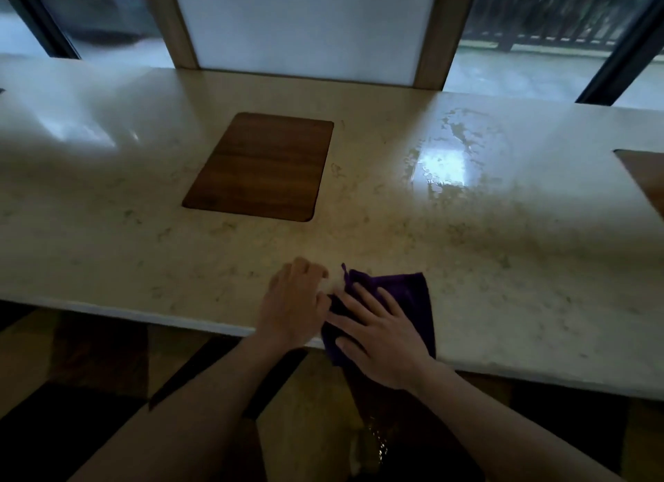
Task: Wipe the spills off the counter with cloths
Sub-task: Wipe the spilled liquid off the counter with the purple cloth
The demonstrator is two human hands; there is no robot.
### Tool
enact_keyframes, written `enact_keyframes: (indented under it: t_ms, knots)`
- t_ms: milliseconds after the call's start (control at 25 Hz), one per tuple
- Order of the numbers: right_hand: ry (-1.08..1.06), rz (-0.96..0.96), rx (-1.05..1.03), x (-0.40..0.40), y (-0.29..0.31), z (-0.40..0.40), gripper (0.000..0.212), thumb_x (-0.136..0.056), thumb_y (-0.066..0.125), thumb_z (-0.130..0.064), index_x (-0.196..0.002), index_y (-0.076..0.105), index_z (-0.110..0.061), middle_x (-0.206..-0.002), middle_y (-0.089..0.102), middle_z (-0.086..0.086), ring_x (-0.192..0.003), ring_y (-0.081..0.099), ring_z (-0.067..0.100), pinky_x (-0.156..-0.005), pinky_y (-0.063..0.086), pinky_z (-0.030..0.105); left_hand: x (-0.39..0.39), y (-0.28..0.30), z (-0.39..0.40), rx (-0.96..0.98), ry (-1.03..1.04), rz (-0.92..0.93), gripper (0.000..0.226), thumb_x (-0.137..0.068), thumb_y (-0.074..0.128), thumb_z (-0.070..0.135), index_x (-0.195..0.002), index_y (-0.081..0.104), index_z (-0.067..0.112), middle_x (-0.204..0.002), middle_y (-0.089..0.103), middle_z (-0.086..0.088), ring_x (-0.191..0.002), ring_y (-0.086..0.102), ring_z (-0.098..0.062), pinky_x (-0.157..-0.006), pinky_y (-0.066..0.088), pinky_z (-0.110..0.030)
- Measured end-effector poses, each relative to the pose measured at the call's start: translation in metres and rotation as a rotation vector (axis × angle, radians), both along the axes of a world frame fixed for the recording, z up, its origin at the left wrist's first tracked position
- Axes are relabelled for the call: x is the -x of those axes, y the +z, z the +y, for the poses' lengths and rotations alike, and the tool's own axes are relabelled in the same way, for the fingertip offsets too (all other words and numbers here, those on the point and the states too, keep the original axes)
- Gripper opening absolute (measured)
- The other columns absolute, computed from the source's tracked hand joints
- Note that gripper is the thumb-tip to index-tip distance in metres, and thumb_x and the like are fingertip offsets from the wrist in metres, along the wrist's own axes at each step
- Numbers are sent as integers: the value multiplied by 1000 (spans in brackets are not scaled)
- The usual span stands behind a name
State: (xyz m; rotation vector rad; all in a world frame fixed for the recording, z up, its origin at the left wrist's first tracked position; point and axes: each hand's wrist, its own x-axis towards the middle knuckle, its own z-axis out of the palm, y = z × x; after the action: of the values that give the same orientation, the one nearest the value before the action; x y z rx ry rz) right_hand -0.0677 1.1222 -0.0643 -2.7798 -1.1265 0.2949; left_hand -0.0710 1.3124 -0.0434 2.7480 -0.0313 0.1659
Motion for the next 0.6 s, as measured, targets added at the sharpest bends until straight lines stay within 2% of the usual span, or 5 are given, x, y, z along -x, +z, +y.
enact_keyframes:
  t_ms: [80,240,400,520,600]
  knots:
    - [28,-2,18,10,3,-8,48,-99,17,-58,-147,15,-52,-161,-6,-14,-147,-20,13,-119,-3,48,39,-5,-13,-17,-201,51,45,-92,40,34,-136,39,26,-135,45,3,-118,46,-18,-104,38,-37]
    - [-163,-138,-64,25,1,-29,61,-92,34,-63,-148,16,-48,-163,-8,-8,-148,-19,23,-118,-9,53,55,-11,-21,-189,-245,131,63,-97,35,45,-152,7,34,-151,32,5,-138,30,-19,-116,21,-47]
    - [-472,-1,-77,33,6,-51,77,-83,56,-63,-148,24,-36,-161,18,-8,-150,6,22,-121,9,48,35,1,-35,-391,-269,59,46,-98,35,51,-140,35,32,-147,36,0,-139,27,-23,-116,13,-53]
    - [-507,-126,-83,50,15,-45,56,-86,65,-43,-137,45,-31,-146,46,-6,-136,38,18,-112,31,38,43,-8,-47,-327,-258,47,37,-95,50,40,-129,47,28,-151,35,1,-140,29,-23,-115,23,-52]
    - [-520,-145,-55,60,21,-40,43,-88,64,-33,-128,50,-28,-135,54,-5,-121,48,17,-103,40,33,54,-13,-57,-272,-270,70,40,-81,70,33,-118,57,27,-141,51,1,-125,51,-22,-105,40,-51]
